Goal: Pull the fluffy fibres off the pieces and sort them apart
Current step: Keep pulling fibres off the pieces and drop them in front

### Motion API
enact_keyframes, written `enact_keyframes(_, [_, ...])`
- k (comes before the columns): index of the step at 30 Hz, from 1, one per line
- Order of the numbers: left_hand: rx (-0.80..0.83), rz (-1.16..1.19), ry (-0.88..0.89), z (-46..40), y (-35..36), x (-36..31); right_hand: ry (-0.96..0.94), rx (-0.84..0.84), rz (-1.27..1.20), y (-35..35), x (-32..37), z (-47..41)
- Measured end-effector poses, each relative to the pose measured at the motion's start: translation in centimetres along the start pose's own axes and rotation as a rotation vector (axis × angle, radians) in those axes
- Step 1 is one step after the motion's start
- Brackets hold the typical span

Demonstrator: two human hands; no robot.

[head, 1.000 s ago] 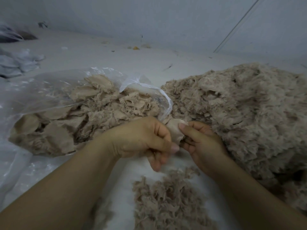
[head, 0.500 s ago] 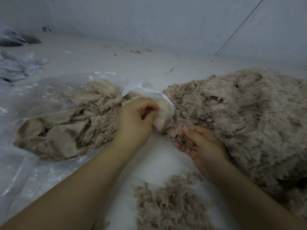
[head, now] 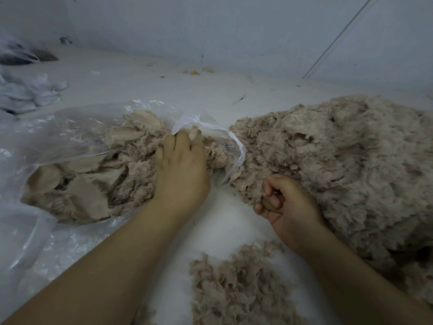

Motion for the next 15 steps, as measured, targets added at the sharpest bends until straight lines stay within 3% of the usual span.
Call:
enact_keyframes(3, [0.138, -0.018, -0.122, 0.1, 0.9, 1.0, 0.003, 0.013, 0.001, -0.1, -0.1, 0.0])
enact_keyframes(5, [0.141, 0.011, -0.107, 0.2, 1.0, 0.6, -0.007, 0.029, 0.004, 0.0, -0.1, -0.1])
enact_keyframes(9, [0.061, 0.277, 0.162, 0.8, 0.3, -2.8, -0.036, 0.070, 0.009, 0.2, 0.0, -0.1])
enact_keyframes(12, [0.302, 0.595, 0.298, 2.3, 1.8, -5.8, -0.067, 0.135, 0.007, 0.4, 0.1, -0.1])
enact_keyframes(15, [0.307, 0.740, 0.282, 2.6, 2.5, -6.6, -0.096, 0.184, 0.005, 0.7, 0.3, 0.0])
Point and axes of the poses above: each hand's wrist, its own z-axis away from the middle knuckle, its own y-axis out of the palm, x = y × z, the point moved 6 cm from there along -z, towards the middle knuckle, and after that the axes turned 12 degrees about z, right-handed, at the moved point
